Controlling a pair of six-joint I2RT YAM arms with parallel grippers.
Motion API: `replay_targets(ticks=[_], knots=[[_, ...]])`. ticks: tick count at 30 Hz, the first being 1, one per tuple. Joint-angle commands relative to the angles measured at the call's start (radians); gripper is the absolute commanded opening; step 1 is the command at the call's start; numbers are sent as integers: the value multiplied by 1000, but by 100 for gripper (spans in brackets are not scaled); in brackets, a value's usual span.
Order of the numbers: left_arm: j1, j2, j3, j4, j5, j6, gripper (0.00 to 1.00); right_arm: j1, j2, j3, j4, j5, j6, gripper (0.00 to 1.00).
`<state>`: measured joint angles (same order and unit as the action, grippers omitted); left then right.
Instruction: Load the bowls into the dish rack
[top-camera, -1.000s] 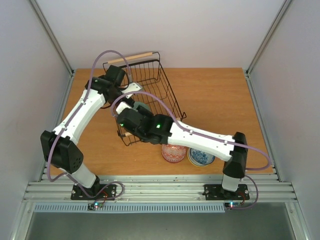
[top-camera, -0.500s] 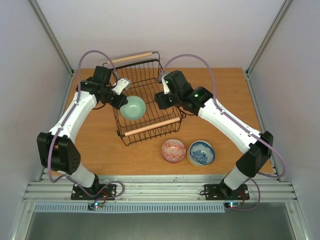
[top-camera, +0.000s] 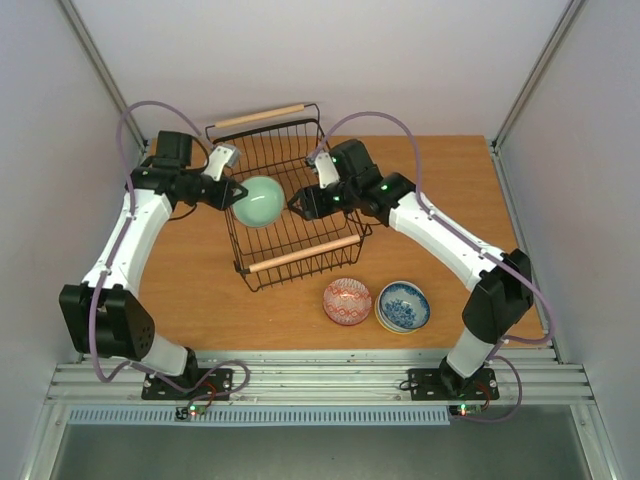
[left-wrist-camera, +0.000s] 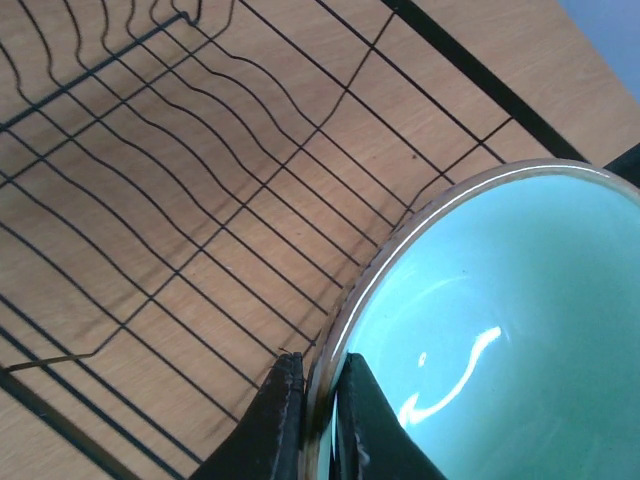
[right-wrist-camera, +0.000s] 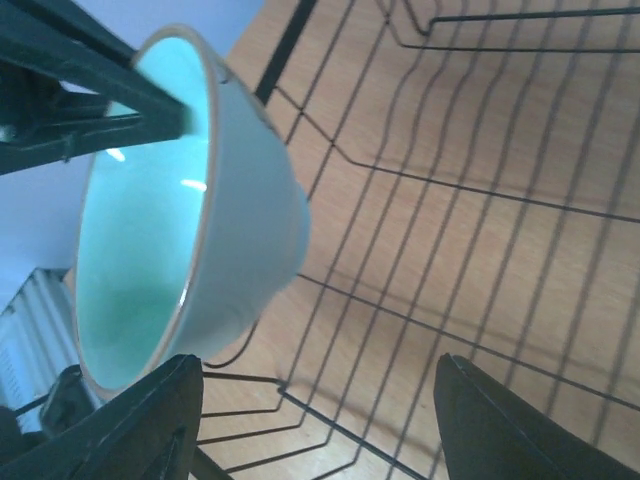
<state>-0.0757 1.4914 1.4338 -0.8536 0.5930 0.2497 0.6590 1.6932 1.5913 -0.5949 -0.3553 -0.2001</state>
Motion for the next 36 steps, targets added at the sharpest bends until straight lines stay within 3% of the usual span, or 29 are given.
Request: replay_targets(ticks=[1, 6, 7, 16, 20, 22, 24, 29, 36], knots=[[19, -20, -14, 80, 148, -42, 0, -17, -8, -85, 189, -179, 84, 68], [61, -17, -29, 112, 263, -74, 0, -71, -25, -231, 474, -410, 293, 97], [63, -15, -34, 121, 292, -83, 0, -78, -24, -254, 537, -443, 353, 99], [104, -49, -135, 236, 384, -135, 1, -122, 52, -426, 1351, -631, 901, 99], [103, -46, -142, 229, 388, -145, 0, -122, 162, -410, 1606, -659, 1125, 99], [103, -54, -149, 236, 392, -150, 1, -123, 189, -408, 1627, -657, 1155, 99], [103, -68, -152, 240, 390, -155, 0, -123, 169, -427, 1547, -643, 1081, 99], [103, -103, -153, 256, 391, -168, 1, -105, 33, -434, 1076, -547, 724, 99], [104, -88, -162, 267, 408, -180, 0, -84, 34, -419, 1096, -577, 745, 99]])
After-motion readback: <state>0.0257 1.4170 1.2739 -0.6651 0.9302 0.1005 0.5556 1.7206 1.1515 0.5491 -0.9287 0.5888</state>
